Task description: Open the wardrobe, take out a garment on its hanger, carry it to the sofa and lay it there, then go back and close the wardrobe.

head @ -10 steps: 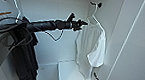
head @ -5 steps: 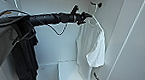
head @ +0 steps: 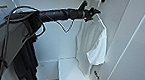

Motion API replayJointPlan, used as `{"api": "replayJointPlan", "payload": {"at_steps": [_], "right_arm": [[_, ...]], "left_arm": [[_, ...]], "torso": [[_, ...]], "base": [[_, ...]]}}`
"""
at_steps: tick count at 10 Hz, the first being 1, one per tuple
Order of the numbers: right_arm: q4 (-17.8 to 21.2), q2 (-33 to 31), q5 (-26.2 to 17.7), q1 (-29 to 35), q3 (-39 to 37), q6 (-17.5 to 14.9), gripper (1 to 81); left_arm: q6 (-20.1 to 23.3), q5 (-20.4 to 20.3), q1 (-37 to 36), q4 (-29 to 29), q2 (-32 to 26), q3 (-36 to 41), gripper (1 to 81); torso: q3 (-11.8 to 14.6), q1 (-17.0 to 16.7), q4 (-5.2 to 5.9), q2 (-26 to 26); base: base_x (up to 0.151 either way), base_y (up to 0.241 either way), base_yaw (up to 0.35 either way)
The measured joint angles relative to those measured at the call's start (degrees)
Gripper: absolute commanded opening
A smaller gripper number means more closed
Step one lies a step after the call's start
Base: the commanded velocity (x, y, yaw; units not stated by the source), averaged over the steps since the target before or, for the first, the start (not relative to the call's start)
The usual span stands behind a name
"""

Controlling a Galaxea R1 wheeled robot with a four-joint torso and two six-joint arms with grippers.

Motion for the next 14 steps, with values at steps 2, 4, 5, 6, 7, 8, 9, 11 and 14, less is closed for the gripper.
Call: {"api": "replayJointPlan", "payload": {"at_steps": [2,4,5,6,7,8,9,11,14], "right_arm": [[0.0,0.0,0.3,0.0,0.0,0.0,81.1],[0.0,0.0,0.8,-0.2,0.0,0.1,81.1],[0.0,0.0,0.8,-0.1,0.0,0.1,81.1],[0.0,0.0,0.8,-0.2,0.0,0.1,81.1],[0.0,0.0,0.9,-0.2,0.0,0.1,81.1],[0.1,0.0,1.0,-0.2,0.0,0.1,81.1],[0.1,0.0,1.1,-0.2,0.0,0.1,81.1],[0.1,0.0,1.1,-0.8,0.0,0.1,81.1],[0.1,0.4,1.1,-0.8,0.0,0.1,81.1]], "left_arm": [[0.0,0.0,0.1,0.0,0.8,-2.4,81.1],[0.0,-0.1,0.0,0.0,2.7,-4.6,81.1],[0.0,-0.1,-0.1,0.0,3.7,-5.5,81.1],[0.0,-0.2,-0.2,0.0,4.8,-6.2,81.1],[0.0,-0.1,-0.1,0.0,5.5,-6.8,81.1],[0.0,-0.1,-0.1,0.0,5.9,-7.6,81.1],[0.0,-0.2,-0.1,0.0,6.1,-8.2,81.1],[-0.5,-1.4,-0.1,0.0,6.7,-11.0,81.1],[-0.5,-4.4,0.0,0.0,6.4,-9.9,81.1]], "torso": [[-0.1,0.0,0.00,0.0],[-0.1,0.0,0.00,0.0],[-0.1,0.0,0.00,0.0],[-0.1,0.0,0.00,0.0],[-0.1,0.0,-0.26,0.0],[-0.1,0.0,-1.18,0.0],[-0.1,0.0,-2.80,0.0],[-0.1,0.0,-5.20,0.0],[-0.1,0.0,-5.33,0.0]], "base": [[0.000,0.000,0.000],[0.000,0.000,0.000],[0.000,0.000,0.000],[0.000,0.000,0.000],[0.000,0.000,0.000],[0.000,0.000,0.000],[0.000,0.000,0.000],[0.000,0.000,0.000],[0.000,0.000,0.000]]}}
